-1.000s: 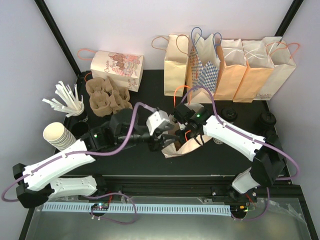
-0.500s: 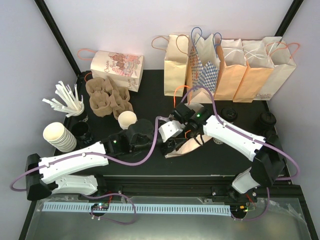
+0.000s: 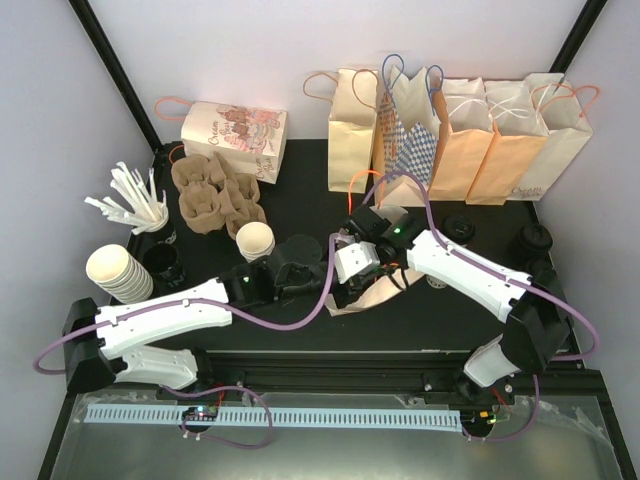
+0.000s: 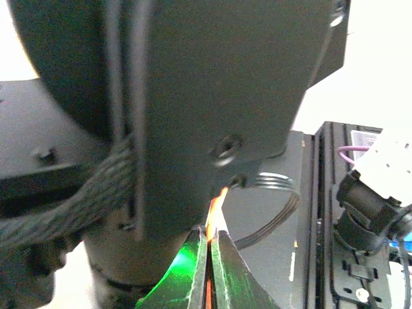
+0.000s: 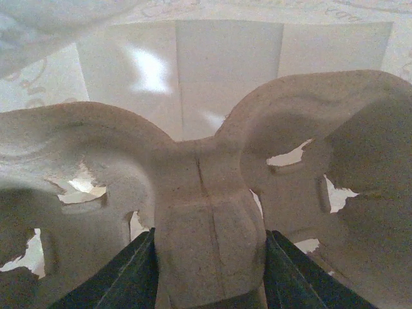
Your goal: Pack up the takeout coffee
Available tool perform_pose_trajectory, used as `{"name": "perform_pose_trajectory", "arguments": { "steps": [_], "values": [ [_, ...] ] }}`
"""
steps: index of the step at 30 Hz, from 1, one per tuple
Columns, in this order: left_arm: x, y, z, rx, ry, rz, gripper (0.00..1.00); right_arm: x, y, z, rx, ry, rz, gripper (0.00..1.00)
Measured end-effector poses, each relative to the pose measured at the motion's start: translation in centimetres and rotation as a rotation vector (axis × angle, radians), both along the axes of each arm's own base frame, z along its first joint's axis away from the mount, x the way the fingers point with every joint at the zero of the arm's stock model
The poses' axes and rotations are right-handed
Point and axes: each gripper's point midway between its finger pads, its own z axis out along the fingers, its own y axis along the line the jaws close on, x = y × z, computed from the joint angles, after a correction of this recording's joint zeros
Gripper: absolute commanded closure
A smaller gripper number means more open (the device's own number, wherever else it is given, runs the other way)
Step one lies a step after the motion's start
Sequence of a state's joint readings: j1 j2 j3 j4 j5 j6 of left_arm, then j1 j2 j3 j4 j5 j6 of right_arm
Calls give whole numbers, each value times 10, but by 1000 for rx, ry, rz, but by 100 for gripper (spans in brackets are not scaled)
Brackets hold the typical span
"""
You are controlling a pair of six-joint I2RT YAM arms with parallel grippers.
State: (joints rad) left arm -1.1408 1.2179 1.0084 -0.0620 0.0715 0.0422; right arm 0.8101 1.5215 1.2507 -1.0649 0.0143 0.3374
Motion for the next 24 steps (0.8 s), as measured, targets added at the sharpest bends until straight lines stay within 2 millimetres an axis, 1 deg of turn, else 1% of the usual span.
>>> {"name": "perform_pose_trajectory", "arguments": {
  "steps": [4, 12, 16, 20, 24],
  "values": [
    [-11, -7, 3, -6, 13, -64, 98, 0, 2, 0, 3, -3, 4, 54],
    [-29, -8, 0, -11, 43, -157, 98, 3, 5, -5, 2, -3, 4, 54],
    [-36, -5, -8, -10, 71, -186, 98, 4, 6, -17, -9, 8, 4, 55],
    [-40, -5, -12, -7, 96, -202, 98, 3, 7, -32, -32, 34, 8, 55],
    [-43, -6, -16, -4, 120, -217, 98, 1, 7, -39, -45, 54, 11, 55]
  ]
}}
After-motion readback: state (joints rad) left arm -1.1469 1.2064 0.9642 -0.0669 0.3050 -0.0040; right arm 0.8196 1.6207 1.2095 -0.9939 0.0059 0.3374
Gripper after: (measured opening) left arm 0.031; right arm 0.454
